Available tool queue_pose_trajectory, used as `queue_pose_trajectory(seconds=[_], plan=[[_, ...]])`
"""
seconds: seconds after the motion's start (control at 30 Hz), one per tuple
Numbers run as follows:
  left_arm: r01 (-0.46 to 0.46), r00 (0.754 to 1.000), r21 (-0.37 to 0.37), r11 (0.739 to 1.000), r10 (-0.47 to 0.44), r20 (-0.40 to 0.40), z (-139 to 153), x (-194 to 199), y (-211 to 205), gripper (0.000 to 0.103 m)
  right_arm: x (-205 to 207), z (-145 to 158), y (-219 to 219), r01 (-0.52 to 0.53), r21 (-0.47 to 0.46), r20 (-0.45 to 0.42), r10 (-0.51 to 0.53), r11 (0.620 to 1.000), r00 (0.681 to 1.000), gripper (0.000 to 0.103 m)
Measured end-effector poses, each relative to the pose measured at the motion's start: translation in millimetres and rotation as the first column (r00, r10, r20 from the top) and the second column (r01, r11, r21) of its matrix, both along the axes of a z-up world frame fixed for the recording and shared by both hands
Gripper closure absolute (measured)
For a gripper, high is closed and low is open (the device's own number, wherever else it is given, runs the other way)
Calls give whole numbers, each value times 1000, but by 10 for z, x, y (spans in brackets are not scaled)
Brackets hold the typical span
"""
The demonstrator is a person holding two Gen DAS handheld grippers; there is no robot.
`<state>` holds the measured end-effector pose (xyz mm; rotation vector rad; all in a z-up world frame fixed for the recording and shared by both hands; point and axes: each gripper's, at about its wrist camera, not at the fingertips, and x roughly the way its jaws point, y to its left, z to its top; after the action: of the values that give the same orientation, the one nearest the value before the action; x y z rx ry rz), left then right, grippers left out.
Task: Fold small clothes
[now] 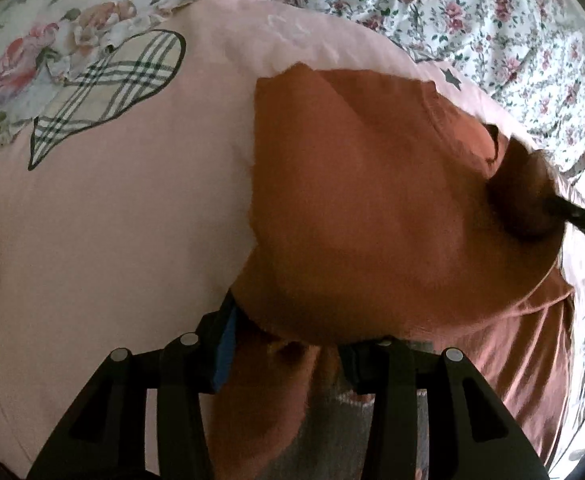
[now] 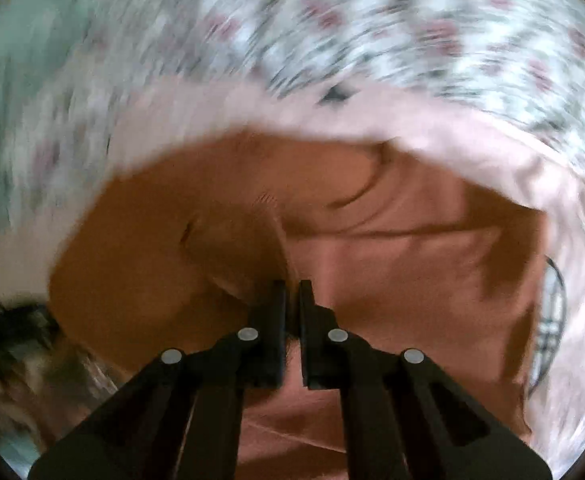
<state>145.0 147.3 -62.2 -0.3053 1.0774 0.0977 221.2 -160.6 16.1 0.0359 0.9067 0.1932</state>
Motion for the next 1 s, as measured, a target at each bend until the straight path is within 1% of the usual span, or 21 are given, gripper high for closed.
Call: queue_pose_trajectory(seconds=[0.03, 0.07, 0.1, 0.13, 0.2, 0.23, 0.3, 0.37, 0.43, 0.47, 0.53, 0.57, 0.6, 0.63, 0.7, 0.77, 0.9, 0.93, 1.0], plan=[[-3, 1000, 0, 1000, 3, 4, 6, 7, -4, 58, -14, 31, -145, 48, 38, 1, -48, 998, 999, 97], [-7, 1000, -2, 1000, 7, 5, 5, 21, -4, 57, -31, 26, -385, 124, 95, -13, -123, 988, 992, 97], [-14, 1000, -1, 1000, 14, 7, 6, 20, 10, 57, -36, -15, -539, 172, 128, -34, -169, 977, 985, 97], [-18, 1000, 3, 1000, 18, 9, 10, 19, 14, 58, -41, -103, -696, 223, 132, -69, -216, 966, 974, 97], [-24, 1000, 21, 999, 24, 15, 25, 30, -8, 58, -41, -251, -810, 252, 123, -121, -237, 960, 964, 97], [-23, 1000, 30, 999, 23, 17, 35, 44, -29, 58, -44, -309, -846, 258, 143, -138, -239, 956, 961, 97], [-21, 1000, 66, 998, 19, 22, 54, 34, -63, 63, -68, -374, -860, 263, 138, -151, -242, 955, 959, 97], [-11, 1000, 81, 997, 9, 25, 70, 13, -74, 79, -83, -387, -847, 259, 138, -150, -239, 956, 959, 97], [-26, 998, 111, 994, 20, 51, 142, -43, -48, 86, -83, -372, -830, 258, 145, -152, -236, 955, 960, 97], [-40, 997, 116, 992, 32, 70, 190, -36, -39, 88, -79, -335, -825, 252, 158, -148, -229, 955, 962, 97], [-84, 991, 75, 994, 75, 111, 293, -92, 88, 90, -122, -202, -771, 221, 184, -109, -203, 958, 973, 97], [-100, 988, 52, 994, 94, 120, 314, -103, 135, 91, -124, -160, -736, 205, 189, -92, -191, 960, 977, 97], [-109, 988, 27, 994, 105, 117, 306, -104, 175, 91, -124, -108, -702, 188, 185, -74, -177, 965, 981, 97], [-112, 988, 23, 993, 108, 107, 275, -96, 181, 91, -128, -92, -687, 181, 180, -69, -171, 967, 983, 97], [-110, 991, 32, 993, 107, 76, 193, -75, 151, 92, -134, -134, -702, 186, 176, -87, -172, 967, 981, 97], [-119, 991, 11, 993, 118, 69, 154, -134, 167, 92, -110, -255, -746, 210, 164, -129, -190, 964, 973, 97], [-165, 985, -85, 983, 168, 36, 77, -176, 303, 92, -100, -471, -878, 254, 158, -202, -221, 954, 954, 95], [-168, 985, -122, 978, 171, 15, 42, -177, 347, 91, -123, -503, -903, 264, 148, -212, -230, 953, 950, 95], [-160, 987, -169, 973, 161, -7, 31, -199, 398, 91, -180, -525, -953, 284, 130, -222, -251, 950, 942, 92]])
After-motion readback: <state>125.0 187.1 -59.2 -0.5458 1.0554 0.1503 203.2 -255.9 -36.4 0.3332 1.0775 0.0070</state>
